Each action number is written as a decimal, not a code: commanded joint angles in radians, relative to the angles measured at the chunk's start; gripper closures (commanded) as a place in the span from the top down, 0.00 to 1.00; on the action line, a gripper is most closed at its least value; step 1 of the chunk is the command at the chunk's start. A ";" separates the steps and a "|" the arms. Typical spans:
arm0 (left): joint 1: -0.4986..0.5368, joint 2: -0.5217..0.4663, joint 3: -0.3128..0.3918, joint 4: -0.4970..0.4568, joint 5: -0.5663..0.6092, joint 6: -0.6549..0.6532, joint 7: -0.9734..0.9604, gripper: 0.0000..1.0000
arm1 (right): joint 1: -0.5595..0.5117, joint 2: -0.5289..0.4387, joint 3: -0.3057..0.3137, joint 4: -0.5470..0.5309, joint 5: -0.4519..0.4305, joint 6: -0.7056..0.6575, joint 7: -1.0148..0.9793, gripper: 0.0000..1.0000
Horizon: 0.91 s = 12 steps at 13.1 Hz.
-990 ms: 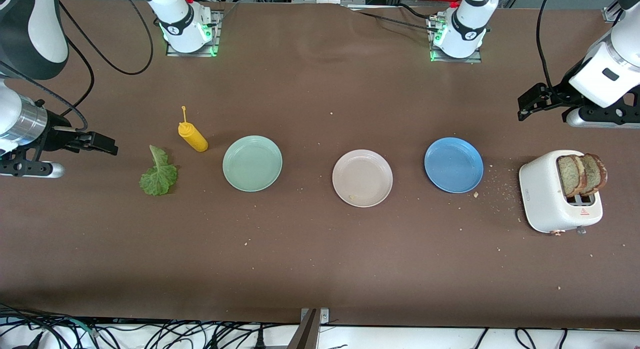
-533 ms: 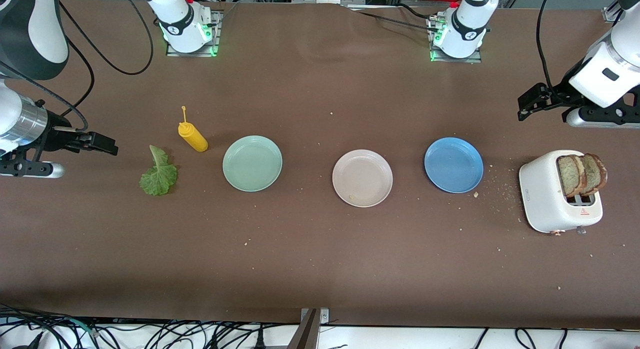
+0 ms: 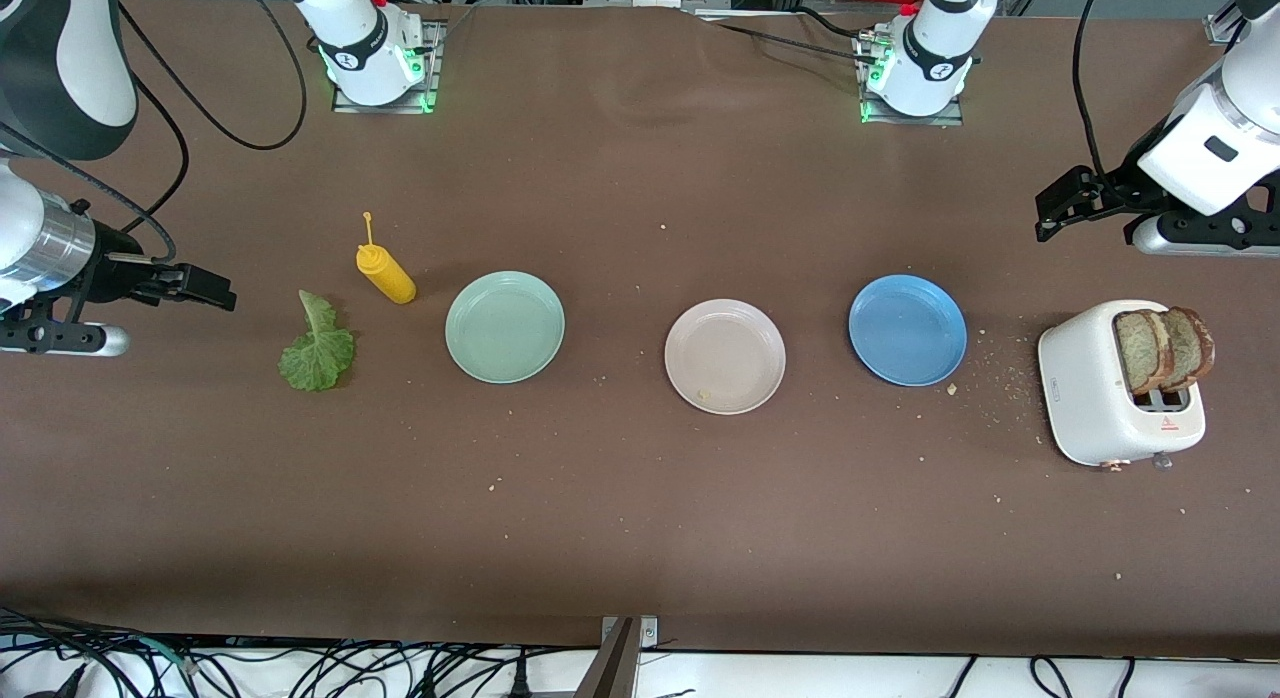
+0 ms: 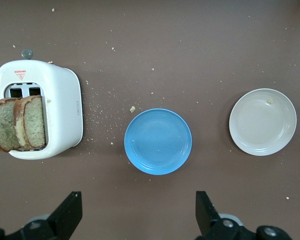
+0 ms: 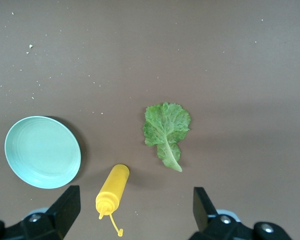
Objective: Make sandwich in beige plate with both arms
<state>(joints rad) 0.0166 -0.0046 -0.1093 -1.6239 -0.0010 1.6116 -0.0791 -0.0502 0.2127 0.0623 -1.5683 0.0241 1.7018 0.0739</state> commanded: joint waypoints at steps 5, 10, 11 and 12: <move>-0.004 -0.006 -0.001 -0.007 0.023 0.008 0.015 1.00 | -0.010 0.001 0.005 0.004 0.019 -0.004 0.007 1.00; -0.004 -0.006 -0.003 -0.007 0.030 0.008 0.005 1.00 | -0.010 0.001 0.005 0.004 0.019 -0.004 0.006 1.00; -0.004 -0.006 -0.001 -0.007 0.032 0.008 0.007 1.00 | -0.010 0.001 0.004 0.004 0.019 -0.004 0.006 1.00; -0.004 -0.005 -0.001 -0.007 0.032 0.008 0.007 1.00 | -0.010 0.001 0.004 0.004 0.019 -0.005 0.003 1.00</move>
<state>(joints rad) 0.0166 -0.0046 -0.1092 -1.6239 0.0010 1.6116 -0.0790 -0.0503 0.2149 0.0622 -1.5683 0.0242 1.7018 0.0739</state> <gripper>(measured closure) 0.000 0.000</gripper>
